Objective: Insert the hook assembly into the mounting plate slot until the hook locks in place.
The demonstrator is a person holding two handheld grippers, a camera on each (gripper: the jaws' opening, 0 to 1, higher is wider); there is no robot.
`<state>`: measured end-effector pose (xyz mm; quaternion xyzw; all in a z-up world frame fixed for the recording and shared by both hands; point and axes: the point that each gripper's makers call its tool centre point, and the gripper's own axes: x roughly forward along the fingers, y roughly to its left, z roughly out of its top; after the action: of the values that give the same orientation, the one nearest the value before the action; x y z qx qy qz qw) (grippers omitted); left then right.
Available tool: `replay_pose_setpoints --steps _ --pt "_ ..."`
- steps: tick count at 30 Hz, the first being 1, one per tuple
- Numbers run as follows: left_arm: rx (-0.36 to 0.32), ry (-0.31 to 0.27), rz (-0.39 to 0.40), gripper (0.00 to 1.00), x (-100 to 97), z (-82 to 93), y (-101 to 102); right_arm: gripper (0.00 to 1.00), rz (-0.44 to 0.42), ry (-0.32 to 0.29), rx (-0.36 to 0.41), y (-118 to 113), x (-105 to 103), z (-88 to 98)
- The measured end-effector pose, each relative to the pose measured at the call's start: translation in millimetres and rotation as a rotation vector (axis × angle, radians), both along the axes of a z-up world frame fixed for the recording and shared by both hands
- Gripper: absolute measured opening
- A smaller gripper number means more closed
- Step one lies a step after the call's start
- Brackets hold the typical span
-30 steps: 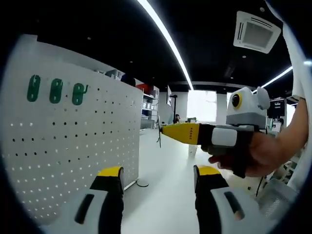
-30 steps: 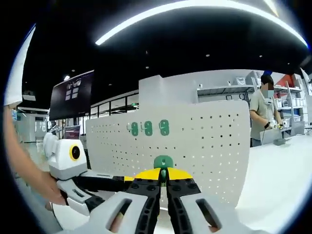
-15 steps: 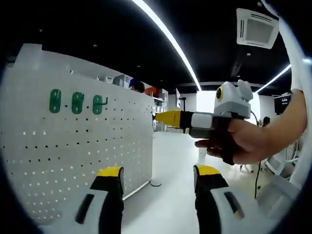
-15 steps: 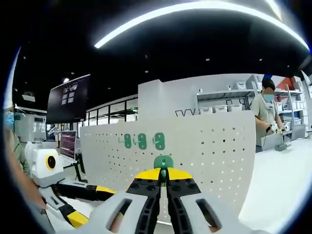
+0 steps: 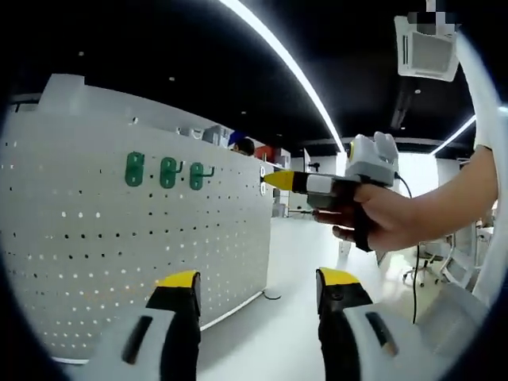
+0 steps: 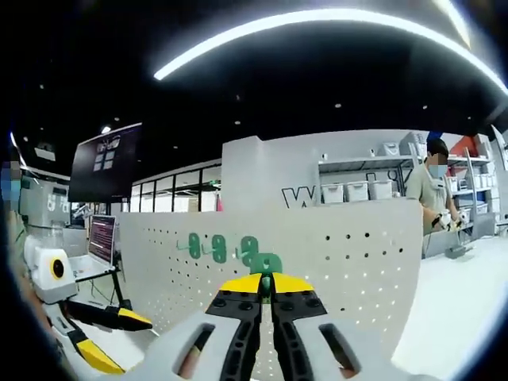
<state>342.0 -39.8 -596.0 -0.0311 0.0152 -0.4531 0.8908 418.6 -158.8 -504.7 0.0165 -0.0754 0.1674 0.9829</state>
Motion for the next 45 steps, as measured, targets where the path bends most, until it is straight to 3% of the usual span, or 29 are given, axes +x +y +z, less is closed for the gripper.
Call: replay_pose_setpoints --steps 16,32,45 --pt "0.0 -0.011 0.086 0.6 -0.4 2.5 36.3 0.01 -0.026 -0.033 -0.018 -3.8 30.1 13.4" --pt "-0.015 0.015 0.18 0.6 -5.3 1.5 77.6 0.01 -0.066 -0.057 -0.037 -1.9 55.0 18.4" --pt "-0.004 0.032 0.229 0.6 -12.3 -5.2 98.2 0.01 -0.063 -0.048 -0.056 3.5 69.4 10.3"
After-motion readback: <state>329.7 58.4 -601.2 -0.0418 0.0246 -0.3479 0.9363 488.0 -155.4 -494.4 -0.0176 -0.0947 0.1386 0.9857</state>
